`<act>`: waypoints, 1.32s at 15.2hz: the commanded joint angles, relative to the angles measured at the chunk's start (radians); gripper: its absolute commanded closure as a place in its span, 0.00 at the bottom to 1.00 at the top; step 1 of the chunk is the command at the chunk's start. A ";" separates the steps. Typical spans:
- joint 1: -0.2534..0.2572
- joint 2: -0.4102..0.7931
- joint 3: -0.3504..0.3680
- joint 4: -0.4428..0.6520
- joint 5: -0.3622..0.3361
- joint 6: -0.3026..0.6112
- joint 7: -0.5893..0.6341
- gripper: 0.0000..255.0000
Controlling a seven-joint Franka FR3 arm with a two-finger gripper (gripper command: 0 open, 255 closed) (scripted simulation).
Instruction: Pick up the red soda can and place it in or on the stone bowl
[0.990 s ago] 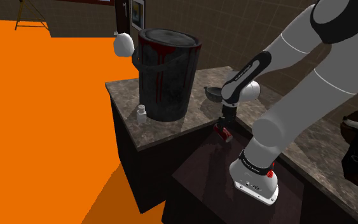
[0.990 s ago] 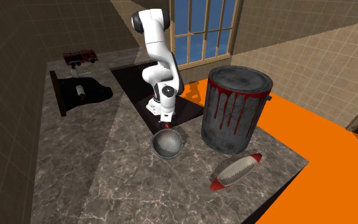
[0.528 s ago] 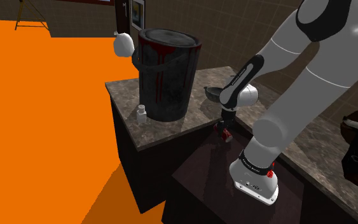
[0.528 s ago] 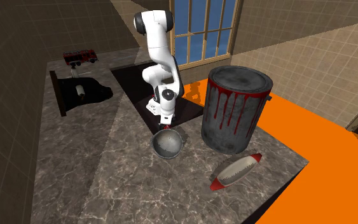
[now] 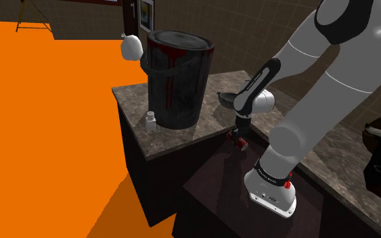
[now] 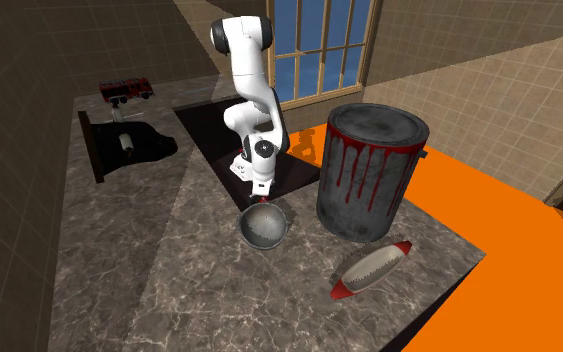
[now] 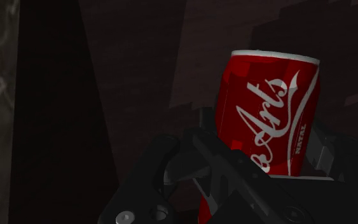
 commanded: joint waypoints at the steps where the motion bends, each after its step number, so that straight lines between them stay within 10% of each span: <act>1: 0.000 0.000 0.000 0.000 0.000 0.000 0.000 1.00; 20: -0.068 -0.339 0.043 0.008 -0.096 -0.343 0.071 1.00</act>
